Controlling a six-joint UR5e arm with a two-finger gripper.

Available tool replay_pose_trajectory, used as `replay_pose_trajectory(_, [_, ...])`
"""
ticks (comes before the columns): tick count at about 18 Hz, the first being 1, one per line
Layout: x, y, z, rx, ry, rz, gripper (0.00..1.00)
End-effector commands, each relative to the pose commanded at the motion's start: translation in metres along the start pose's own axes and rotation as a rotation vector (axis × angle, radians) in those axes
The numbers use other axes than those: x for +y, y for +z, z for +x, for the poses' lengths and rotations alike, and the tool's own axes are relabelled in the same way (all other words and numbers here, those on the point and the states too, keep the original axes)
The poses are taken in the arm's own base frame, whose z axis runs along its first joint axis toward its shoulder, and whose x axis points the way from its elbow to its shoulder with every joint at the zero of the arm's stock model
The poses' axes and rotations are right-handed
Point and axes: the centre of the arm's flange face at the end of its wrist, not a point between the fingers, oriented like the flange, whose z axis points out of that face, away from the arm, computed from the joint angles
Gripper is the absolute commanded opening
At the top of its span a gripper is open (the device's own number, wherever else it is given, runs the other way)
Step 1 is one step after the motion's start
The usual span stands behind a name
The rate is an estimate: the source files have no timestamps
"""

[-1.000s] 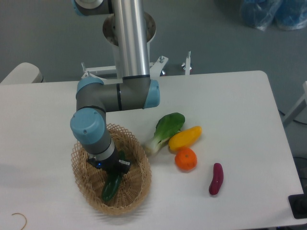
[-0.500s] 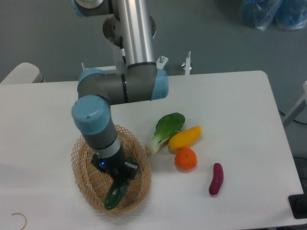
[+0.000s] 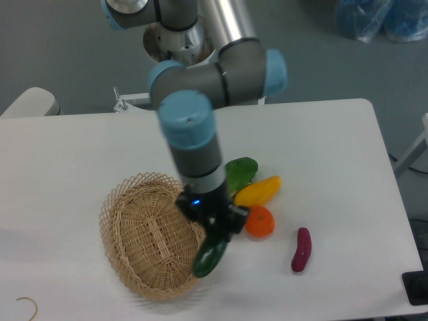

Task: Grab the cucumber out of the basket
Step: 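Lift the cucumber out of the basket toward the orange, then raise the held cucumber higher beside the yellow pepper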

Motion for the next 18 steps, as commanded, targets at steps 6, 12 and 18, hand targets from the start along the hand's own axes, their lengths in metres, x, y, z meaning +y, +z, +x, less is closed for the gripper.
replay_pose_trajectory(6, [0.056, -0.010, -0.045, 0.019, 0.093, -0.038, 0.31])
replay_pose_trajectory(12, [0.080, -0.013, -0.062, 0.044, 0.180, -0.062, 0.31])
replay_pose_trajectory(18, [0.083, 0.002, -0.075, 0.051, 0.195, -0.062, 0.32])
